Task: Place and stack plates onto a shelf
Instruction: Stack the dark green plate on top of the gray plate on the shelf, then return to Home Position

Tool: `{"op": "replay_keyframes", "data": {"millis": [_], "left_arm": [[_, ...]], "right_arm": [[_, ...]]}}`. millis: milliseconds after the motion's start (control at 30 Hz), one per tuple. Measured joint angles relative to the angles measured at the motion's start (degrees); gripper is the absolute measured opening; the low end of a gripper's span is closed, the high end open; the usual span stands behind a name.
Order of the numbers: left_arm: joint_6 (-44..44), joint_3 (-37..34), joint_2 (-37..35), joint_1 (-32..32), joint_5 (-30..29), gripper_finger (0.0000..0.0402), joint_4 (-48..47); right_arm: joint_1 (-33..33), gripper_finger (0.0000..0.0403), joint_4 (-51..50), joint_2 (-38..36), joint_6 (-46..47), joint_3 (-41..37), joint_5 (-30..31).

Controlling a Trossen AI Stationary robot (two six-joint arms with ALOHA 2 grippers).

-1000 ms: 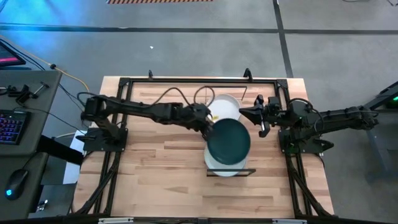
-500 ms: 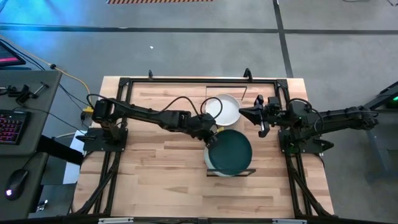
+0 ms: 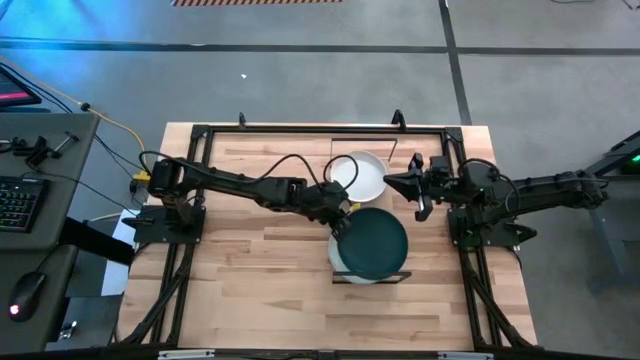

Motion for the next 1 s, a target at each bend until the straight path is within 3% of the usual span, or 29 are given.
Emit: {"op": "replay_keyframes", "data": {"millis": [200,600,800,1000], "left_arm": [[3.31,0.00,-0.09,-0.31,0.53,0.0029,-0.23],[5.83,0.01,-4.37,1.77,4.62,0.0119,-6.47],[11.40,-0.09,-13.22,4.36,3.18,0.0128,-12.06],[17.12,-6.01,-27.37,5.03,-5.53,0.0129,-4.17]], "right_arm": [[0.00,0.0000,-0.97,0.00,0.24,-0.02,-0.02],[0.00,0.0000,-1.39,0.01,0.26,-0.04,-0.18],[0.00,0.0000,-1.54,0.02,0.53,-0.07,-0.15],[0.00,0.0000,-1.79,0.27,5.52,-0.08,-0.28]]}}
